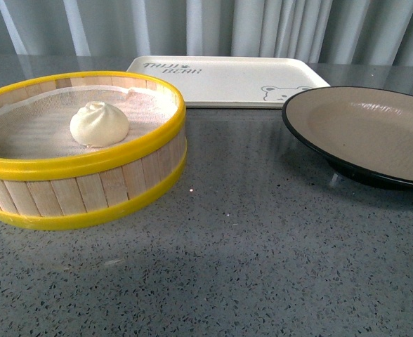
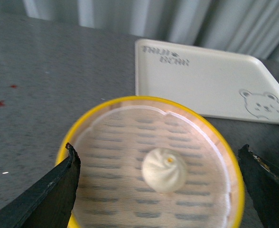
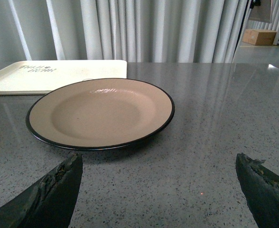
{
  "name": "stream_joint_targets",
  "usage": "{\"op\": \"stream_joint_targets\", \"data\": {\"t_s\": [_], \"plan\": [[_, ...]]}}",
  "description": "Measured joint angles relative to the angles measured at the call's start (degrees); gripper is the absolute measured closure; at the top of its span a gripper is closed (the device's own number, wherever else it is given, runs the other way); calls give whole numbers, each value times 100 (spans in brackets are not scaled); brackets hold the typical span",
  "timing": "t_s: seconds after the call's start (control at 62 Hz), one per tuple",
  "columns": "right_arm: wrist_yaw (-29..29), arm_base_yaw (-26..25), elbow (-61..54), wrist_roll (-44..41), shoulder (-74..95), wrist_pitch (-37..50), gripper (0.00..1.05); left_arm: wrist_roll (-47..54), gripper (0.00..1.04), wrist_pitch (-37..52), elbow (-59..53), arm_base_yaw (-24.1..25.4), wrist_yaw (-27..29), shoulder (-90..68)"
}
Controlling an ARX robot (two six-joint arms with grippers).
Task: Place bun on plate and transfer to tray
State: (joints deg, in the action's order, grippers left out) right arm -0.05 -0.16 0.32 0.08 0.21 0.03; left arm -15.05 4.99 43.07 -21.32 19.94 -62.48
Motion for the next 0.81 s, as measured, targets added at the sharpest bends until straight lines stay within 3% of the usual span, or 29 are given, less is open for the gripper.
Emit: {"op": "stream_joint_targets", "data": {"t_s": [0.242,0.806], "plan": [[0,0,0,0,0,0,9,452,7,-492,1064,-546,-63,-1292],[2,0,0,0,0,0,9,459,7,-986,1725,-378,369,-2621]]}}
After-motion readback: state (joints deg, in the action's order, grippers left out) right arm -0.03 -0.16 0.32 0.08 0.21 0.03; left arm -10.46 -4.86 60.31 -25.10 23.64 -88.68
